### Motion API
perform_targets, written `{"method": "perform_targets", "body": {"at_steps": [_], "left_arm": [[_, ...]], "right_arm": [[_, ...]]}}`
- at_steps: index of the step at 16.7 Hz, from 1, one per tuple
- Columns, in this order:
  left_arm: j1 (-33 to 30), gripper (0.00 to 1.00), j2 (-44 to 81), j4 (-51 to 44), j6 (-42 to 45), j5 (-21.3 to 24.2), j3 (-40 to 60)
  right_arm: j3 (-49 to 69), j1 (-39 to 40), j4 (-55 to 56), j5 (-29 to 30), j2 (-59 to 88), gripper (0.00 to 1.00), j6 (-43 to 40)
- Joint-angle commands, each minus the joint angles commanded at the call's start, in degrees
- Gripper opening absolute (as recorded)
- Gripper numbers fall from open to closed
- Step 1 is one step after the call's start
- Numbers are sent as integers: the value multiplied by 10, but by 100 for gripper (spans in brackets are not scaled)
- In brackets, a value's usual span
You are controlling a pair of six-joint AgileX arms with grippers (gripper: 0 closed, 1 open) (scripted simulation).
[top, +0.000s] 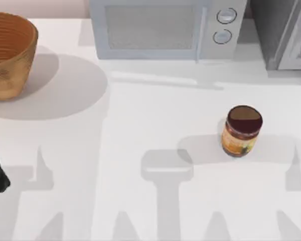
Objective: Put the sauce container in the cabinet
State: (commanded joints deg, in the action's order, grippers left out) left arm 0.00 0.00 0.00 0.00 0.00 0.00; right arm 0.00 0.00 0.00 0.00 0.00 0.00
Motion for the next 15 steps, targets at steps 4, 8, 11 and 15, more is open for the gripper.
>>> {"method": "perform_targets", "body": {"at_steps": [4, 8, 11, 15], "left_arm": [[0, 100, 0, 0, 0, 0, 0], [0, 100, 0, 0, 0, 0, 0], [0, 100, 0, 0, 0, 0, 0], [0, 100, 0, 0, 0, 0, 0]], "right_arm": [[-1, 2, -8, -7, 13, 100, -9], [12, 7, -44, -55, 85, 100, -69], [48, 6, -76, -111, 161, 100, -135], [124, -2, -126, -202, 288, 100, -245]]}}
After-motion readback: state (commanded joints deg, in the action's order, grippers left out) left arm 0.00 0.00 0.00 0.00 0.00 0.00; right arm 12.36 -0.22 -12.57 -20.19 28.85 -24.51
